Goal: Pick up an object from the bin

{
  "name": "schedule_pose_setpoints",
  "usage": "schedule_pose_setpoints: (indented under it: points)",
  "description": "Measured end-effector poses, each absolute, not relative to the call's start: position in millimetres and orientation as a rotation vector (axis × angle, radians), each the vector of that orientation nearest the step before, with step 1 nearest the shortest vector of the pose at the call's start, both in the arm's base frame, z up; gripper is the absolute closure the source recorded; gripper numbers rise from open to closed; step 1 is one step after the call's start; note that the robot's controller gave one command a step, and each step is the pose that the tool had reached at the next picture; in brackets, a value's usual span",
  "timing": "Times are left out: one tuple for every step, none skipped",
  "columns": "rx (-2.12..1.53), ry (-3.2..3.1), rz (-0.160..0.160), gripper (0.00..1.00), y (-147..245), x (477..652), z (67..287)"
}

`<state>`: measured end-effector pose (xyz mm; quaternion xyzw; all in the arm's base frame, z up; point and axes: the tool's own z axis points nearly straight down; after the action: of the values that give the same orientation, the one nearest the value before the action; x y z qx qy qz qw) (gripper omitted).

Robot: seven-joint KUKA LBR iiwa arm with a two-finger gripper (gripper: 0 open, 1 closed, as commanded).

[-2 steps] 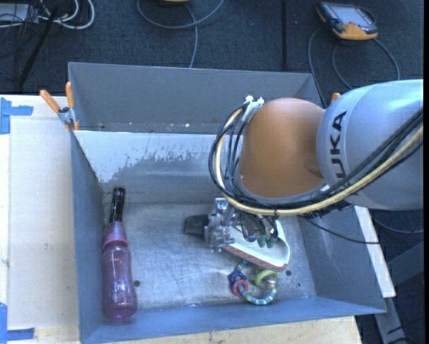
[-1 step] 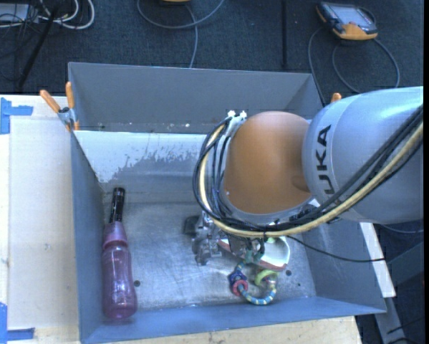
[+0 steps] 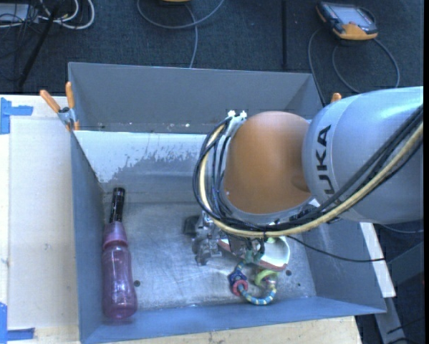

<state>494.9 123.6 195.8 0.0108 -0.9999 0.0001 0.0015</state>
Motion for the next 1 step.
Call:
schedule_pose_setpoints:
  points:
    - [0.309,-3.124,0.003,1.0,140.1,490.6,190.1]
